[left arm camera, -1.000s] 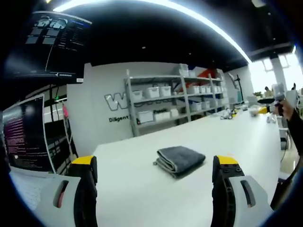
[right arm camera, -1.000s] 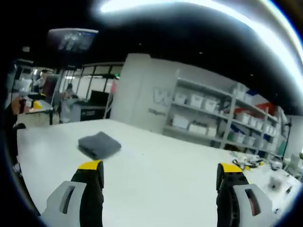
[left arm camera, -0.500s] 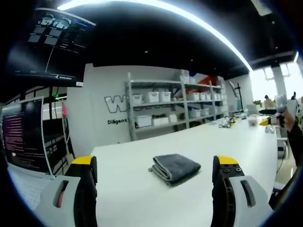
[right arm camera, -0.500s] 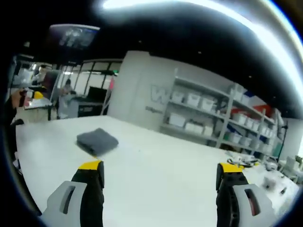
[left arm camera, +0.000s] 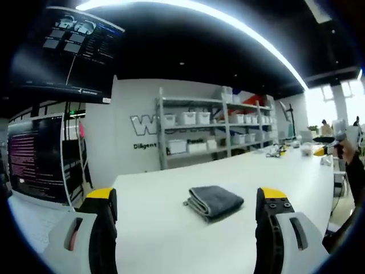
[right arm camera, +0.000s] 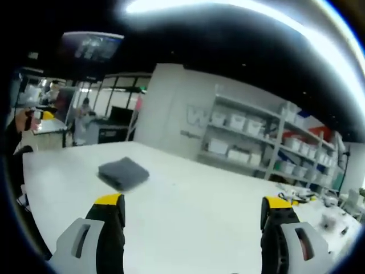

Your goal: Open the folded towel by lifting each exposed corner and separating the folded layers until the towel lies flat within the target outline without major curled edges

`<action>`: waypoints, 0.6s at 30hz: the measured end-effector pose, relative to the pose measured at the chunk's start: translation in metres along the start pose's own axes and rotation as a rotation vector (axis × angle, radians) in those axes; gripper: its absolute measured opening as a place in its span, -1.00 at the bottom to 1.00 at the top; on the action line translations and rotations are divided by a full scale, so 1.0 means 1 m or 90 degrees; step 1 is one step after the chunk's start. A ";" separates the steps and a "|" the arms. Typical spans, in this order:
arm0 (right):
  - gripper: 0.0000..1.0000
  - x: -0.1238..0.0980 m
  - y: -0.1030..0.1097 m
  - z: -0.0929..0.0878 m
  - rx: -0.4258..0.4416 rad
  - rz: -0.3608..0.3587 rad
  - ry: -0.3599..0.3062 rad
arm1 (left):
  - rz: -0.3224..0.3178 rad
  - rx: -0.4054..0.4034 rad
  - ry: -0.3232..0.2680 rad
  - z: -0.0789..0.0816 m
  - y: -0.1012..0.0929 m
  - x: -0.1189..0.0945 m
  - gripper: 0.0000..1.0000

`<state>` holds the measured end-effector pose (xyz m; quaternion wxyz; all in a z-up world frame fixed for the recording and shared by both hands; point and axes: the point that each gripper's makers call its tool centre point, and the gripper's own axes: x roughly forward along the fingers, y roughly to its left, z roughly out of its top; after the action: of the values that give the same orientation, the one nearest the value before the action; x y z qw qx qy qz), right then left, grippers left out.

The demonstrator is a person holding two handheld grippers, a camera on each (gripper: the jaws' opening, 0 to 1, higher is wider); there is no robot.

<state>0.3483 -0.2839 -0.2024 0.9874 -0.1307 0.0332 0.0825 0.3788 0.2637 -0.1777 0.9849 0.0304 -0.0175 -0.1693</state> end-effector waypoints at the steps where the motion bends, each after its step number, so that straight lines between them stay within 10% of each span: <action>1: 0.99 0.000 0.000 0.001 -0.002 0.002 -0.001 | -0.001 0.001 -0.001 0.000 0.000 0.000 0.99; 18: 0.99 -0.003 -0.011 0.014 -0.014 -0.003 -0.010 | -0.021 0.011 0.020 0.003 -0.005 0.011 0.99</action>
<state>0.3479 -0.2908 -0.1858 0.9863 -0.1413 0.0242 0.0815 0.3869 0.2548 -0.1753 0.9819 0.0416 -0.0028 -0.1849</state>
